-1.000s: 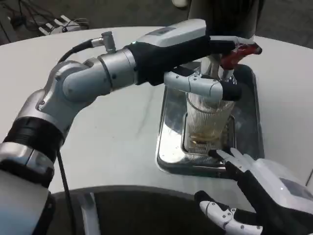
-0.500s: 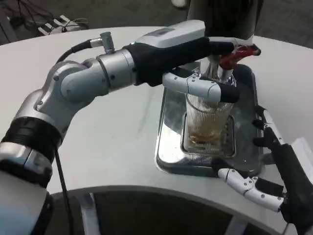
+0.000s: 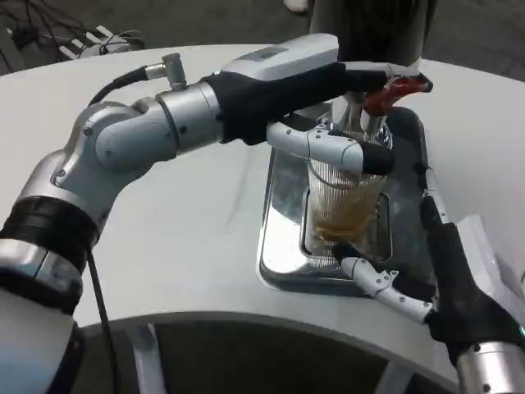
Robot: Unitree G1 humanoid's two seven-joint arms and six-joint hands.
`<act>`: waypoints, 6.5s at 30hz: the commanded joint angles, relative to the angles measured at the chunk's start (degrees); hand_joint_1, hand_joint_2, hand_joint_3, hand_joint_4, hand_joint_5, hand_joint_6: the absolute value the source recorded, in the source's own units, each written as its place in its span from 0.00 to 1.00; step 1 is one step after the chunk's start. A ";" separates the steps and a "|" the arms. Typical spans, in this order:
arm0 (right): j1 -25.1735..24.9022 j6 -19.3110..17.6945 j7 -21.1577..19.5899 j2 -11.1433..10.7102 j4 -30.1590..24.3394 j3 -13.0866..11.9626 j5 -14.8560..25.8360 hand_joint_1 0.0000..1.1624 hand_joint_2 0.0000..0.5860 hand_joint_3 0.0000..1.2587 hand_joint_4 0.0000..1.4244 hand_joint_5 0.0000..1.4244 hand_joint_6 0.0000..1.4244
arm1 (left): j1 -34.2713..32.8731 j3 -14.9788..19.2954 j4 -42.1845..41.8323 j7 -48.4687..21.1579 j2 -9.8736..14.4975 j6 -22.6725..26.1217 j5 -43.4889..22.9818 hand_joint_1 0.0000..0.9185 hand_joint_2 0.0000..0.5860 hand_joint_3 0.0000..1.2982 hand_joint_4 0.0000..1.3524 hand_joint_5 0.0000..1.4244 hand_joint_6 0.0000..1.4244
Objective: Grasp the cup under the faucet to collect the drink, then remove the cup.
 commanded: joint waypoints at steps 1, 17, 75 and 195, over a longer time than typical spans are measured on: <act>-2.74 0.35 -4.66 0.96 4.04 1.32 -0.34 0.49 0.39 0.00 0.01 0.06 0.15 | 2.08 -1.65 0.53 -3.52 0.12 -0.65 2.12 0.00 0.00 0.14 0.08 0.15 0.17; -13.06 -0.29 -20.30 3.51 20.56 2.77 6.07 0.52 0.37 0.00 0.02 0.07 0.14 | 2.11 -0.67 0.02 -3.96 0.97 -0.02 1.43 0.00 0.00 0.13 0.08 0.13 0.15; -34.12 -5.68 -38.17 8.26 50.18 4.94 22.22 0.54 0.38 0.02 0.08 0.13 0.19 | 1.82 -0.04 -2.87 -5.09 4.57 1.06 2.44 0.00 0.00 0.12 0.07 0.13 0.11; -4.30 -5.95 -34.17 2.04 14.46 7.80 18.04 0.66 0.36 0.61 0.63 0.70 0.48 | 25.87 25.03 -9.99 0.65 8.07 7.74 -15.61 0.00 0.00 0.19 0.22 0.30 0.30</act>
